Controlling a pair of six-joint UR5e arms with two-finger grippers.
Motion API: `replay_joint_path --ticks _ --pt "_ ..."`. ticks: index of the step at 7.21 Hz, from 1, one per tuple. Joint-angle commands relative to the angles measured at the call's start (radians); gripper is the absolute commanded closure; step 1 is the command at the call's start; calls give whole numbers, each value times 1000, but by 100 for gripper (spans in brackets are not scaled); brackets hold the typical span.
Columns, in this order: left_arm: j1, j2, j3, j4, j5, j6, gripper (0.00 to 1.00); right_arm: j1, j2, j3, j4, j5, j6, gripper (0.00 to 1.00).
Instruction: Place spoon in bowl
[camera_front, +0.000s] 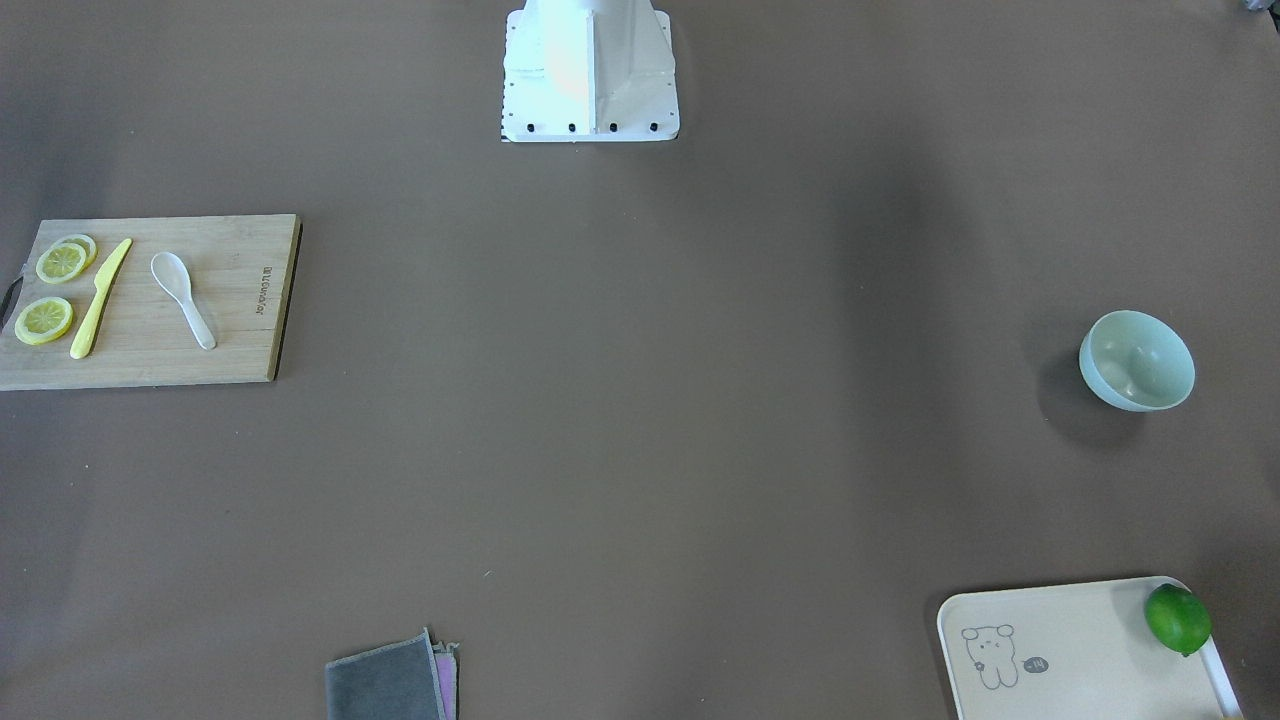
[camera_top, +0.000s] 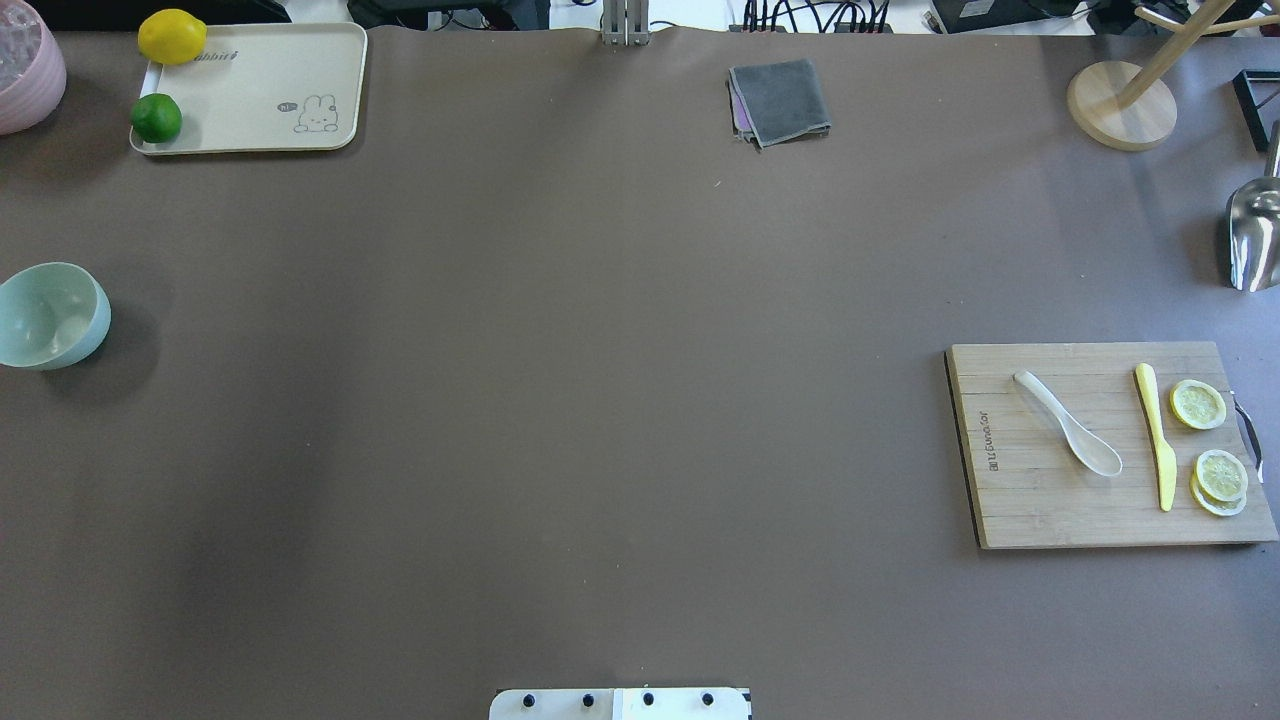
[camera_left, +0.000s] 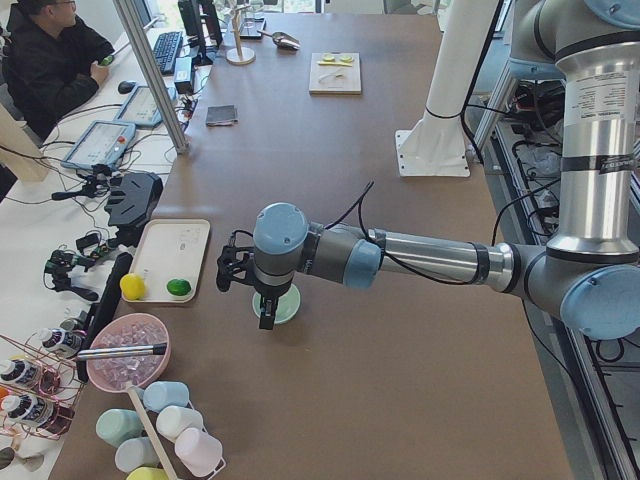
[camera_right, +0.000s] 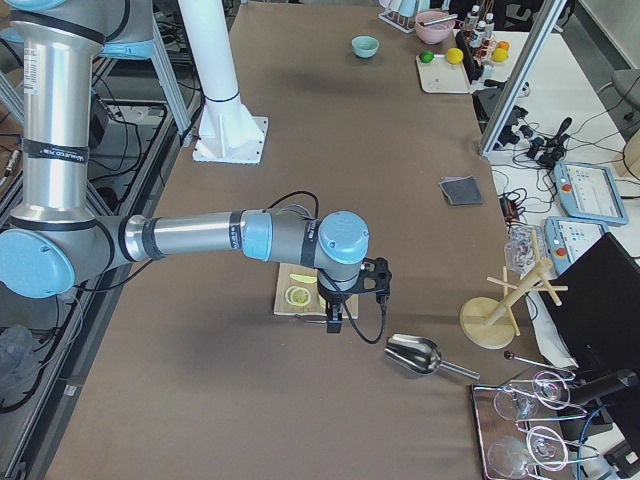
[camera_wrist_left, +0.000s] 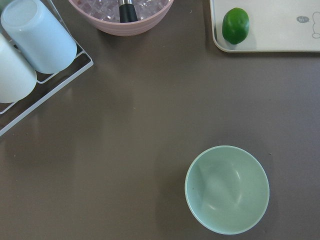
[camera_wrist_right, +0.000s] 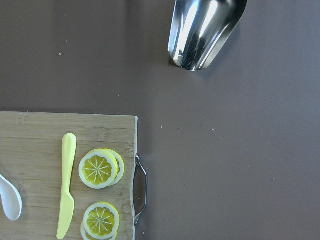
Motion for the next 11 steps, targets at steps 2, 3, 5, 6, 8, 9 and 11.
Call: replay_joint_path --ticks 2,3,5,6,8,9,11 --pt "0 0 1 0 3 0 2 0 0 1 0 2 1 0" --pt "0 0 1 0 3 0 2 0 0 1 0 4 1 0" --pt "-1 0 -2 0 5 -2 2 2 0 4 0 7 0 0" --pt "-1 0 1 0 5 -2 2 12 -5 22 -2 10 0 0" --pt "0 0 3 0 6 -2 2 12 -6 20 -2 8 0 0" --pt "-1 2 -2 0 -1 -3 2 12 -5 20 -2 7 1 0" --pt "0 13 0 -3 0 -2 2 12 -8 20 -2 5 0 0"
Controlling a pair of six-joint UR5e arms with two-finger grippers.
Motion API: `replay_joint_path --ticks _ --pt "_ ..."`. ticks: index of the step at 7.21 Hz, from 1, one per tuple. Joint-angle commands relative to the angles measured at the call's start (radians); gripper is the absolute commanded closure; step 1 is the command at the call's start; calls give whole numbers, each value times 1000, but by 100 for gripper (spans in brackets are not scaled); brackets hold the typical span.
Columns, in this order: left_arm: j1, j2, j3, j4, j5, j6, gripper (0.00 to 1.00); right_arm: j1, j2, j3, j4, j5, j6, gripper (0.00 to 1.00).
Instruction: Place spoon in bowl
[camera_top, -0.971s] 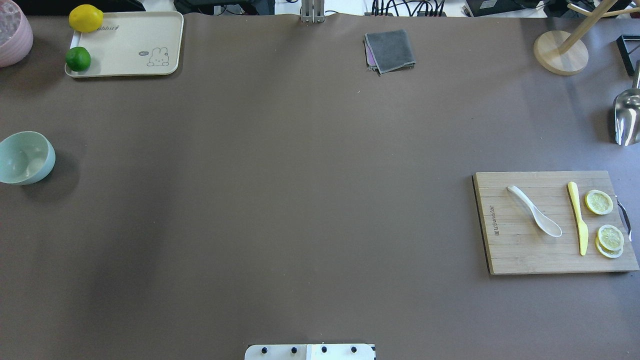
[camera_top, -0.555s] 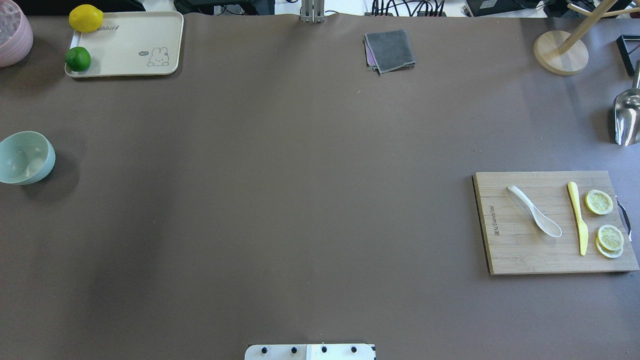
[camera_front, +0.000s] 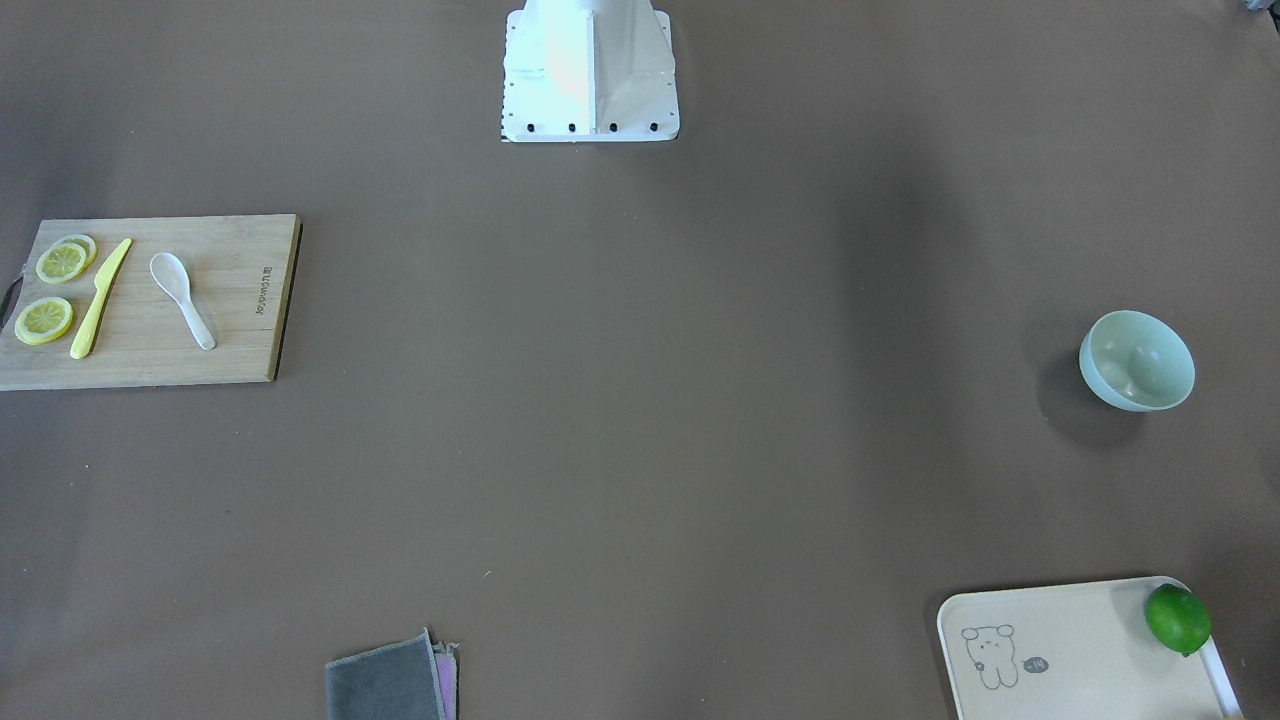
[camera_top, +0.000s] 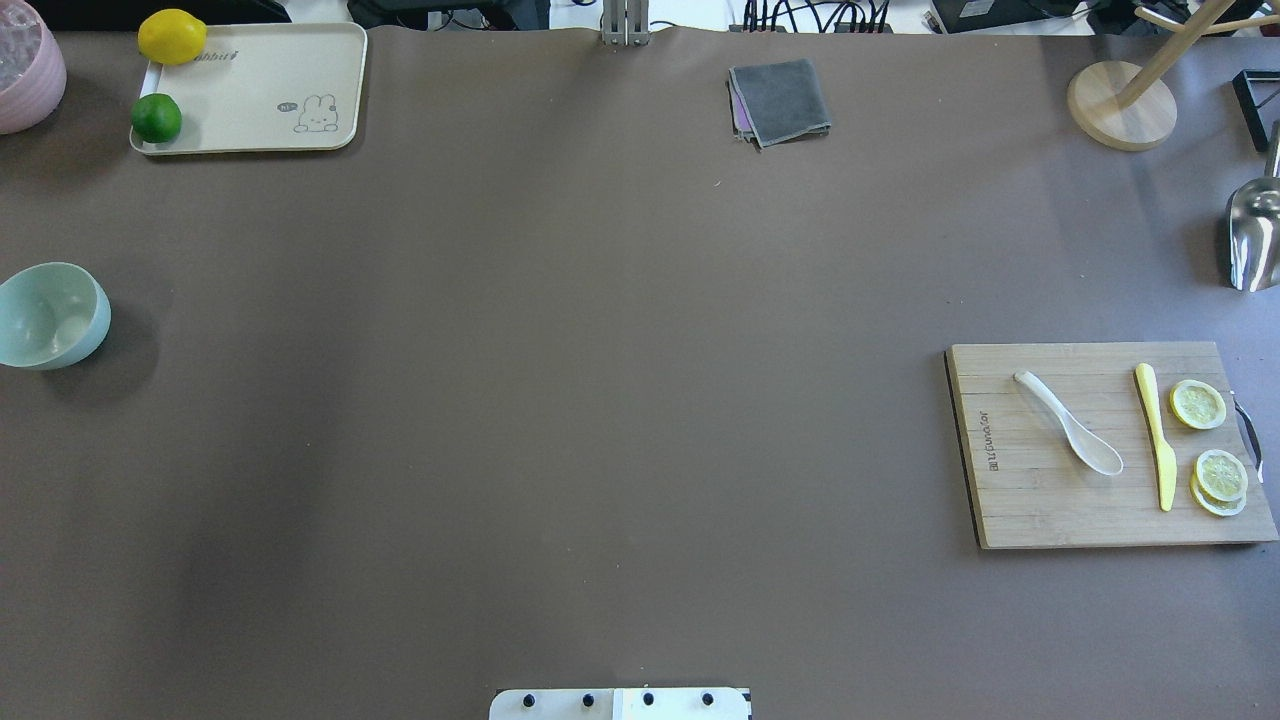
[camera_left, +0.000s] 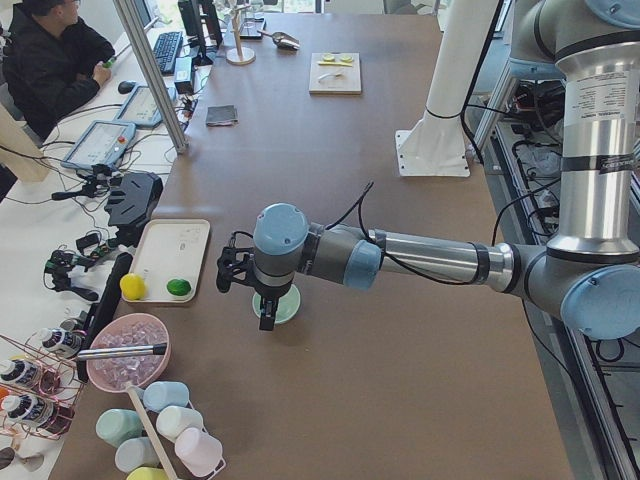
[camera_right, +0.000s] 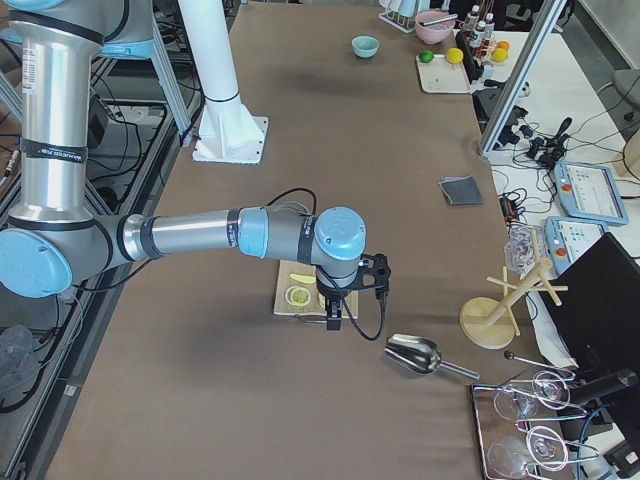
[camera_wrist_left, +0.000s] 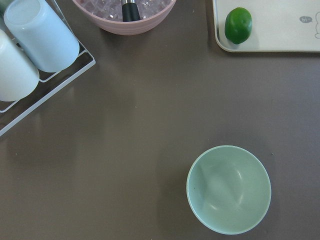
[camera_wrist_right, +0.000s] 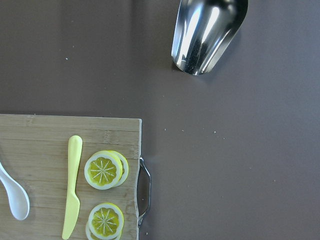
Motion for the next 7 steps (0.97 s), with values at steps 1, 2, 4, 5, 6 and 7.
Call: replay_joint_path --ticks 1,2,4,5,6,7 --pt "0 4 1 -3 -2 0 2 0 -1 0 0 -5 -1 0" --pt "7 0 1 -3 1 -1 2 0 -1 0 0 -5 1 0" --pt "36 -7 0 -88 -5 3 2 -1 0 -1 0 0 2 0" --pt "48 -7 66 -189 -5 5 2 0 3 5 2 3 7 0" --pt "68 -8 146 -286 -6 0 2 0 12 3 0 1 10 0" --pt "130 -67 239 -314 3 -13 2 -1 15 3 0 0 11 0"
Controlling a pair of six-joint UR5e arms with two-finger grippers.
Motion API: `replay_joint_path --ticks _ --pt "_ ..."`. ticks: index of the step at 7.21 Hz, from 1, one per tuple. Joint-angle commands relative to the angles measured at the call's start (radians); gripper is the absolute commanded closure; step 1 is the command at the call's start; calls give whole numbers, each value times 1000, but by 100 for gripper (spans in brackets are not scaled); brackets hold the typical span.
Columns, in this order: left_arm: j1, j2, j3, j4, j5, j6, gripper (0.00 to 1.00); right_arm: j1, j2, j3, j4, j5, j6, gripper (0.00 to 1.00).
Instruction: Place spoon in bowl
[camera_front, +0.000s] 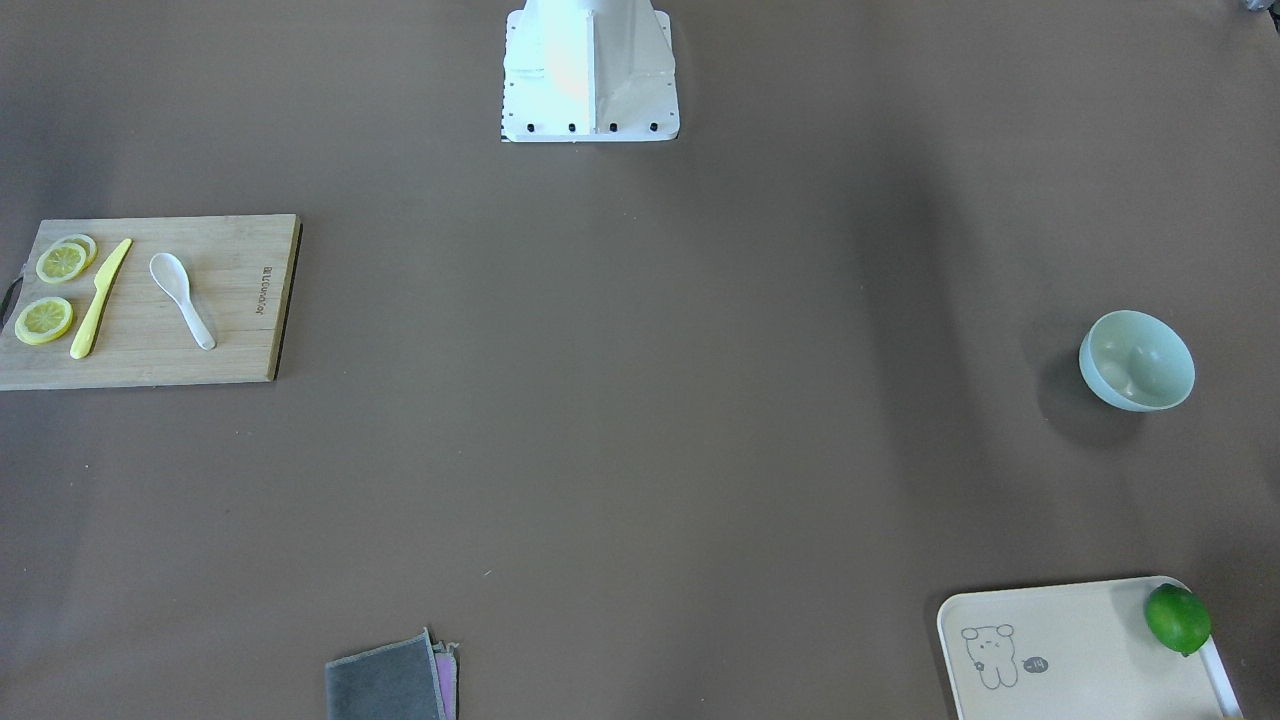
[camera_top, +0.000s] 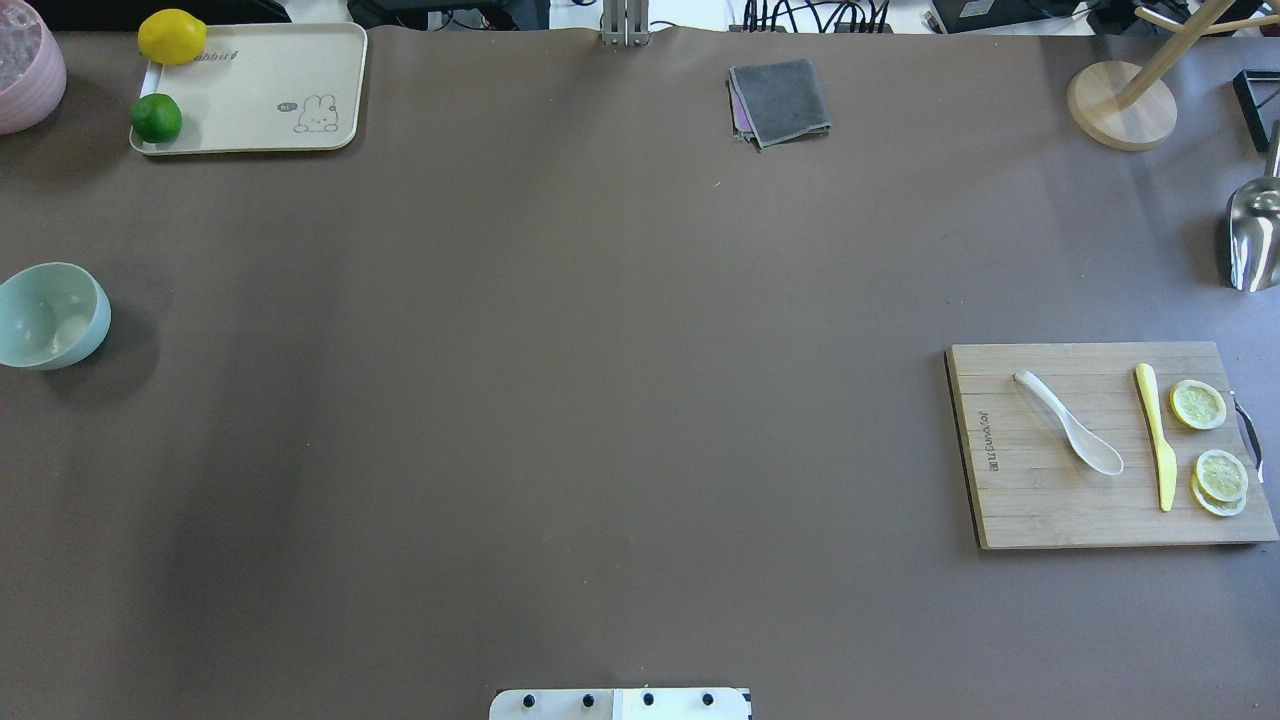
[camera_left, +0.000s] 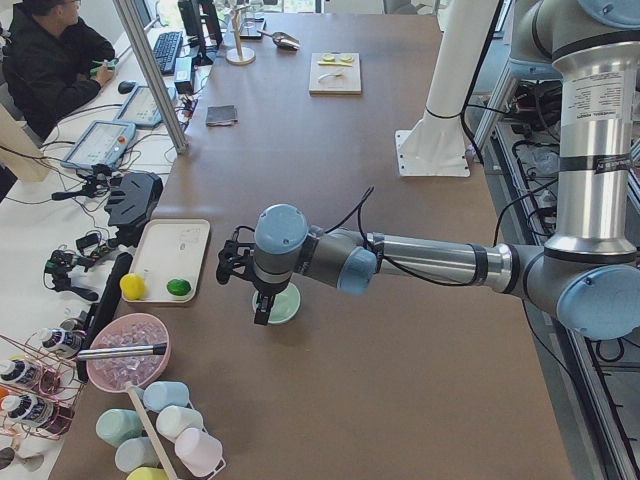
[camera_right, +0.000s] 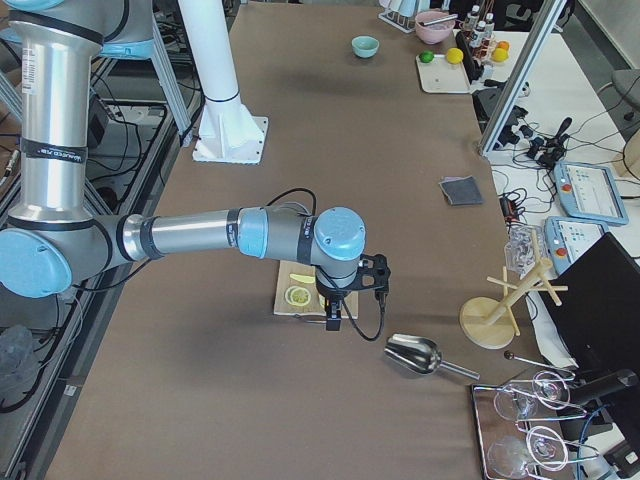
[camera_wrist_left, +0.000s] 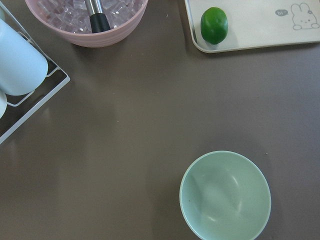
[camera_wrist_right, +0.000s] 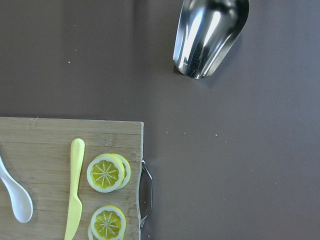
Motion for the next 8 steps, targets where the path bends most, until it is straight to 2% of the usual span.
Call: replay_joint_path --ticks 1,3,5,8 --pt "57 -77 129 -100 6 -24 2 -1 6 0 1 -1 3 0" --pt "69 -95 204 -156 -2 -45 2 0 4 2 13 -3 0 0" --pt "141 -90 295 -285 3 -48 2 -1 6 -1 23 -1 6 0" --pt "198 -90 312 -286 5 -48 2 -1 4 -4 30 -3 3 0"
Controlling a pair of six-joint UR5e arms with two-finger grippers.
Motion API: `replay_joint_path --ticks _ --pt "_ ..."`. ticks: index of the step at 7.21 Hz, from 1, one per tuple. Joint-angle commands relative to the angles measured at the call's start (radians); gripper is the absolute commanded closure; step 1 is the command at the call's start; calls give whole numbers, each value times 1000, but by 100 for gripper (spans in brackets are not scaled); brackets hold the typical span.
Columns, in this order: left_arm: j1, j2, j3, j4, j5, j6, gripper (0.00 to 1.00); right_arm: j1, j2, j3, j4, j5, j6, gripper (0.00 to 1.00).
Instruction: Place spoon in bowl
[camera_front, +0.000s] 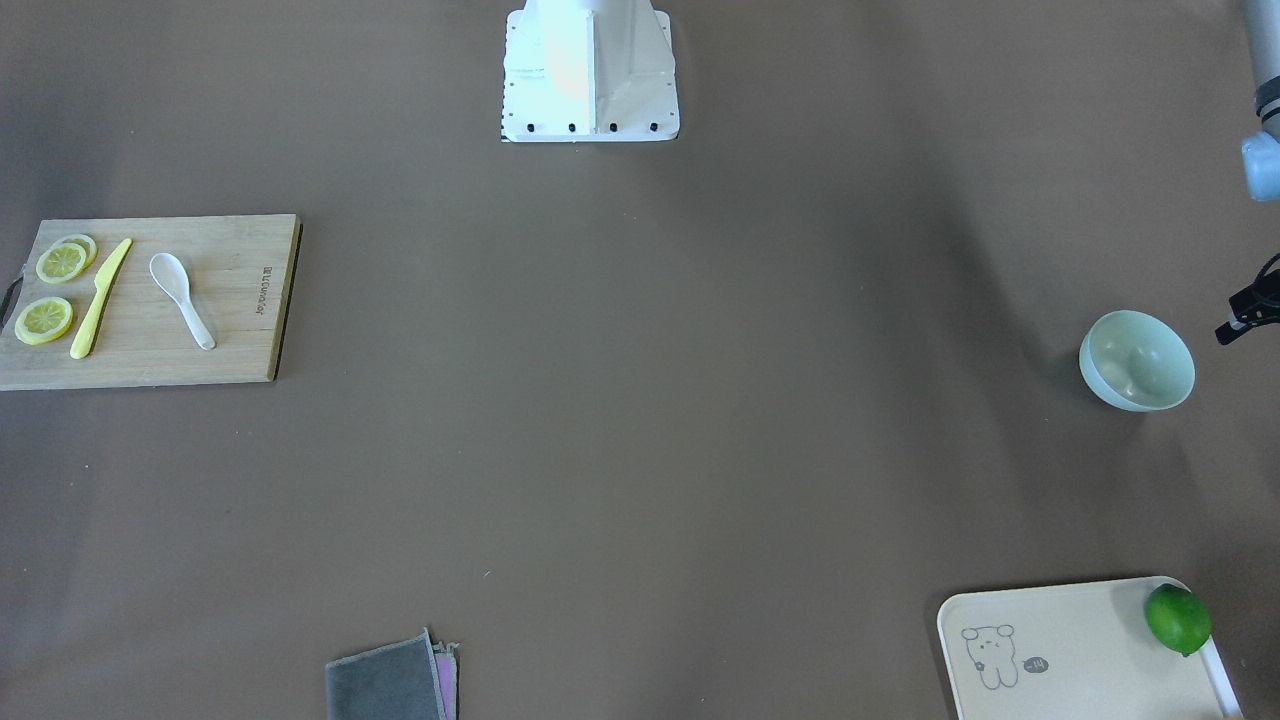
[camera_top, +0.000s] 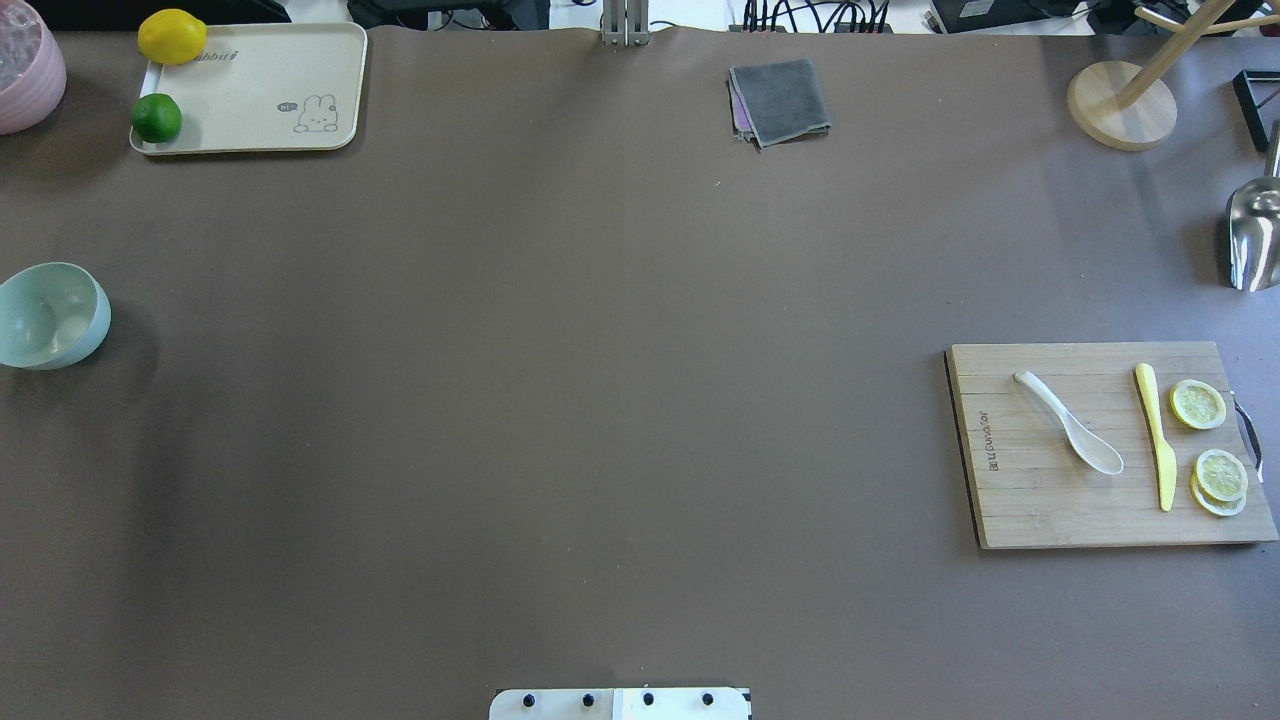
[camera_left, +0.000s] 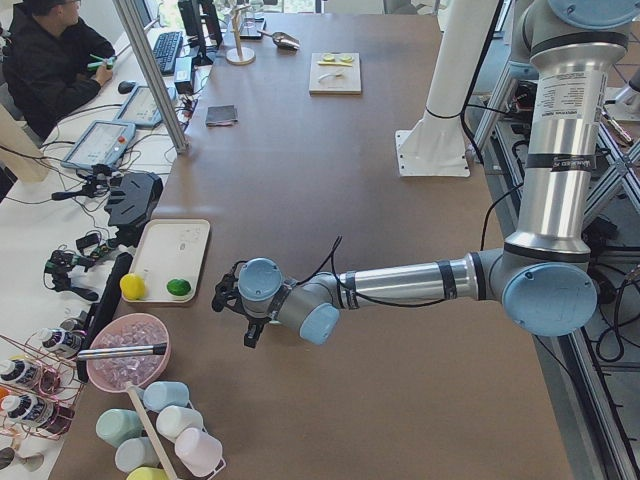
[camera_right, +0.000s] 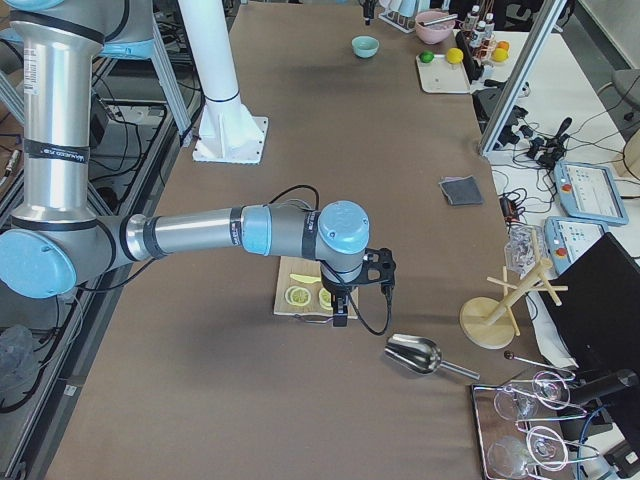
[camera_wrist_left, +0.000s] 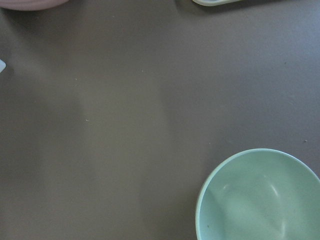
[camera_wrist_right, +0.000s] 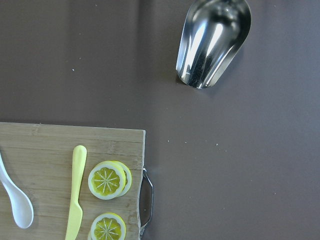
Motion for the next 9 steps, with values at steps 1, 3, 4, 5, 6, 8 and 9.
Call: replay_joint_path --ticks 1,3,4,5,6,8,9 --pt "60 -3 20 -4 4 -1 2 0 -1 0 2 0 -5 0" --pt "107 -5 20 -4 4 -1 2 0 -1 -3 2 0 -7 0" --pt "121 -8 23 -4 4 -1 2 0 -4 -3 2 0 -10 0" --pt "124 -15 29 -4 4 -1 7 0 -9 -1 2 0 -12 0" --pt "126 -18 38 -7 4 0 32 0 -9 -1 2 0 -12 0" --pt "126 -18 41 -19 4 3 73 0 -12 -3 2 -2 -13 0" --pt "126 -17 40 -49 4 2 100 0 -12 -3 8 0 -12 0"
